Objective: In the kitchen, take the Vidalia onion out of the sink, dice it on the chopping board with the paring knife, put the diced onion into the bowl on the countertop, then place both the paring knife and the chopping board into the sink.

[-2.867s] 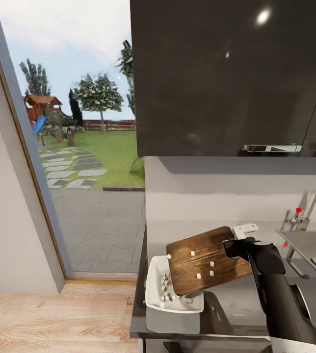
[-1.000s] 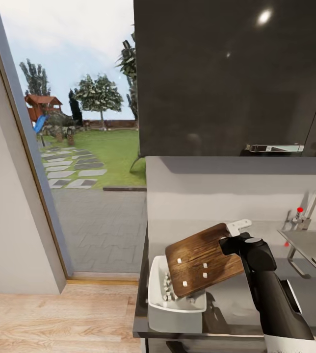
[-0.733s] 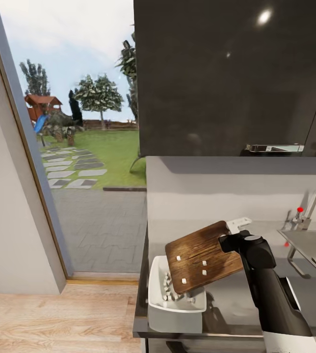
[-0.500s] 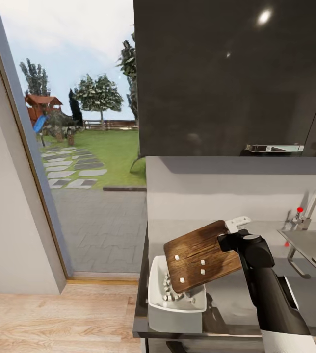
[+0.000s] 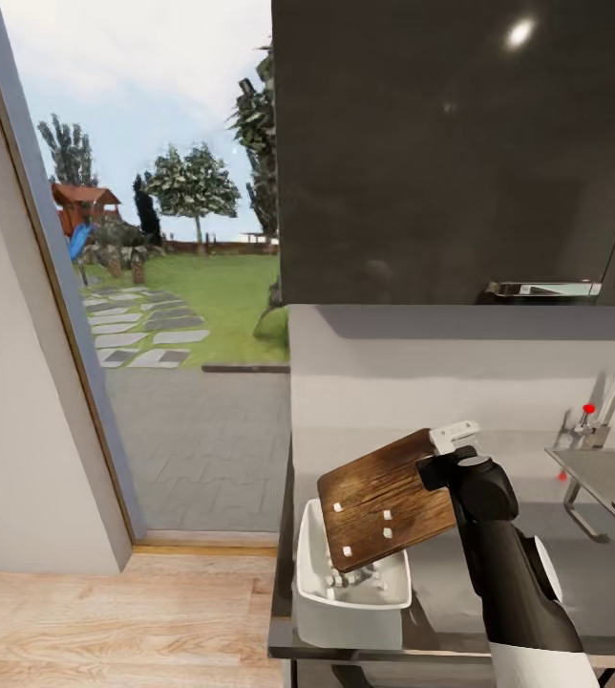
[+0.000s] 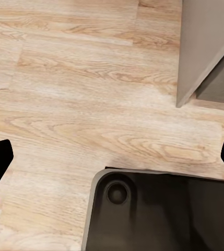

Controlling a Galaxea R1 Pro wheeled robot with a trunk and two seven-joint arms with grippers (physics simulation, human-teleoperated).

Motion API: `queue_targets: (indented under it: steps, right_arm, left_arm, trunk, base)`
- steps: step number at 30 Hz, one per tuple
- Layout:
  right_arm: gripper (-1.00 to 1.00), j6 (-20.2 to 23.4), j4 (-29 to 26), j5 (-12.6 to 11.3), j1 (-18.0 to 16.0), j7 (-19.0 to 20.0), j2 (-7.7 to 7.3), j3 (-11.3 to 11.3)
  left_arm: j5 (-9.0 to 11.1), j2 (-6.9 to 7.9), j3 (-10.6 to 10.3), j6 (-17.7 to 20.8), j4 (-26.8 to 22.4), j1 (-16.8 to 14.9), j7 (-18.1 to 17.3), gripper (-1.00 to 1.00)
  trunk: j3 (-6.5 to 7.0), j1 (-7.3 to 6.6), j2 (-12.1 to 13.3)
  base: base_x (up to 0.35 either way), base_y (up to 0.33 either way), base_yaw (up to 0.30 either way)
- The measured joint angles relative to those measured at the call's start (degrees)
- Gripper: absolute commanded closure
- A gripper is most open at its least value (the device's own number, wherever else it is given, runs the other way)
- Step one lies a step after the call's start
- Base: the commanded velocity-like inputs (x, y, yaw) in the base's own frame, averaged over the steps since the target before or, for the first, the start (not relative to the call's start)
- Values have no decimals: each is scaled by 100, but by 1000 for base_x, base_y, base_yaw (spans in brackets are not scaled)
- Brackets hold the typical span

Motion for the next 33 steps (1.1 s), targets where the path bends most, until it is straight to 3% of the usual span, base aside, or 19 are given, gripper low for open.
queue_targets:
  steps: [33]
  right_arm:
    - [100, 1, 0, 20, 0, -8, -7, 0]
  left_arm:
    - [-2, 0, 0, 0, 0, 0, 0, -100]
  trunk:
    - [0, 0, 0]
  base:
    - [0, 7, 0]
